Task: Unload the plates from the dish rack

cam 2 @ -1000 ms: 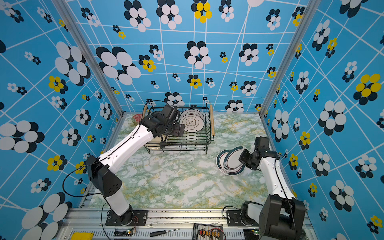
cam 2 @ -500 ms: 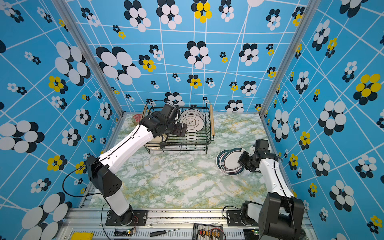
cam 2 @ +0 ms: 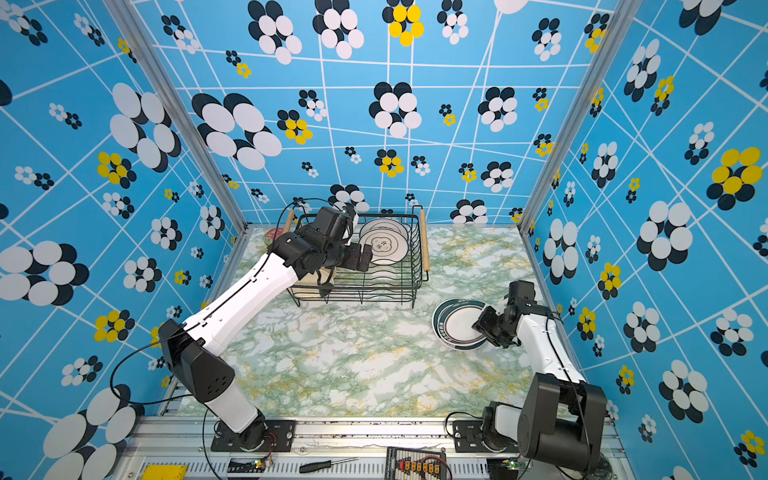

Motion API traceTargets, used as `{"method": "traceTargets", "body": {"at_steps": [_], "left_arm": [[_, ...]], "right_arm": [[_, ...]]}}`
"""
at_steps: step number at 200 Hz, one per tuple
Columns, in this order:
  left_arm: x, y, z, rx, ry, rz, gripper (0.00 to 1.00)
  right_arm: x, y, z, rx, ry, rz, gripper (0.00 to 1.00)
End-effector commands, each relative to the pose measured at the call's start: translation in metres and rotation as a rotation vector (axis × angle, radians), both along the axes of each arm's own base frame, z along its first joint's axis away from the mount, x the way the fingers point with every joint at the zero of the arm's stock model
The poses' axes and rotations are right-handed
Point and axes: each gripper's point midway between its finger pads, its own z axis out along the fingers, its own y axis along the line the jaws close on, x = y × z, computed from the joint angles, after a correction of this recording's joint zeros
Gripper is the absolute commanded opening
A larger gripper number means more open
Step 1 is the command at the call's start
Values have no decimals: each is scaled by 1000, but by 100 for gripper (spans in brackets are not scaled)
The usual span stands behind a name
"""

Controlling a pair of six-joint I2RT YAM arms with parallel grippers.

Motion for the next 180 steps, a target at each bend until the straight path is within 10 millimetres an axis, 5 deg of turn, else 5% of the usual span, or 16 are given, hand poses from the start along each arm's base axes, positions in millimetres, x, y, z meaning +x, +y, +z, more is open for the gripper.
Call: {"method": "traceTargets", "body": {"at_steps": [1, 180], "left_arm": [[0, 10, 11, -39, -24, 20, 99], [1, 22, 1, -160, 27, 20, 99]], "right_arm": [[-5, -5, -5, -21, 27, -2, 44], [-1, -6, -17, -29, 105, 22, 55]]}}
